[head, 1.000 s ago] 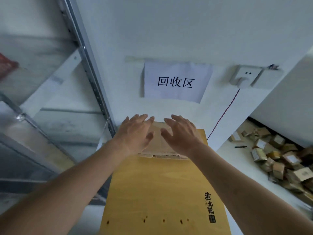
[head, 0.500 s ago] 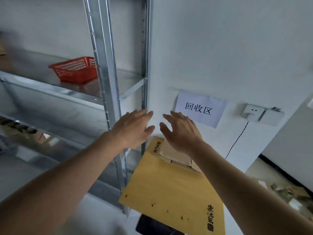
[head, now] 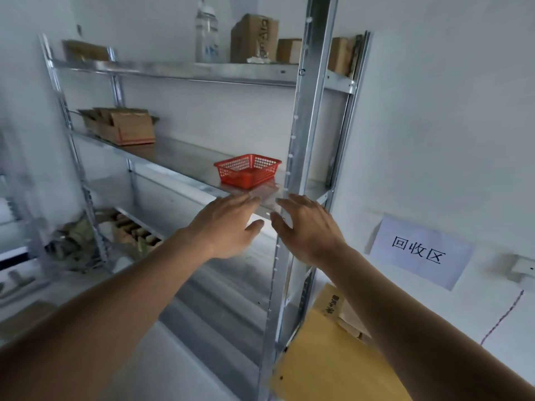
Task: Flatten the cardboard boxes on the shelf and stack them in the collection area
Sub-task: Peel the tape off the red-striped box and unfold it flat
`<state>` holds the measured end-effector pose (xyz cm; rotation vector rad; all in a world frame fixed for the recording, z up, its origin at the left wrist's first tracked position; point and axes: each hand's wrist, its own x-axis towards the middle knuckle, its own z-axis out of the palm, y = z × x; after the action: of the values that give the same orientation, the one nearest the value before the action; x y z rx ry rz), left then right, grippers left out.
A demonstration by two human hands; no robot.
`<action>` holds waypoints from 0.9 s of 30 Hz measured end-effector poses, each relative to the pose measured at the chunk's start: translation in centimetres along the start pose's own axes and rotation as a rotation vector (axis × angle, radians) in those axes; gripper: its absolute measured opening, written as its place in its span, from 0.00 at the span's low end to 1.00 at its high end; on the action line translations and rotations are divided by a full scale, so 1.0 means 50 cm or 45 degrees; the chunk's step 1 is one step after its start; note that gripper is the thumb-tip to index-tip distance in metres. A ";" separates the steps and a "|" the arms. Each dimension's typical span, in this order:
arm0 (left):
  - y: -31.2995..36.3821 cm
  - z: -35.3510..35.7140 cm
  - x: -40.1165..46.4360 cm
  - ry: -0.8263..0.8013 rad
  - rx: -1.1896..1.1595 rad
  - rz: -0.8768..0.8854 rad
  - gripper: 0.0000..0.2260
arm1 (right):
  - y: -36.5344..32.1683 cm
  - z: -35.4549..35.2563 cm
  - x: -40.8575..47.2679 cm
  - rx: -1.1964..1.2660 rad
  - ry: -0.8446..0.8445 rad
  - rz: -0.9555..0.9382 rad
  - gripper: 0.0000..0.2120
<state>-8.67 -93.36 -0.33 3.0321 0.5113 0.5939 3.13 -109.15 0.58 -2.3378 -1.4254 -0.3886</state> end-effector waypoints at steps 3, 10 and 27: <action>-0.111 -0.037 -0.013 0.045 0.021 -0.047 0.22 | -0.096 0.022 0.069 0.057 0.030 -0.080 0.19; -0.380 -0.110 -0.023 0.032 0.074 -0.086 0.27 | -0.314 0.121 0.252 0.110 0.054 -0.086 0.22; -1.021 -0.088 0.182 0.049 0.144 -0.274 0.24 | -0.585 0.451 0.841 0.230 0.030 -0.264 0.22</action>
<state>-18.37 -42.39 3.45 3.0154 0.8877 0.6319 -3.20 -53.59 3.05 -2.0449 -1.6256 -0.3270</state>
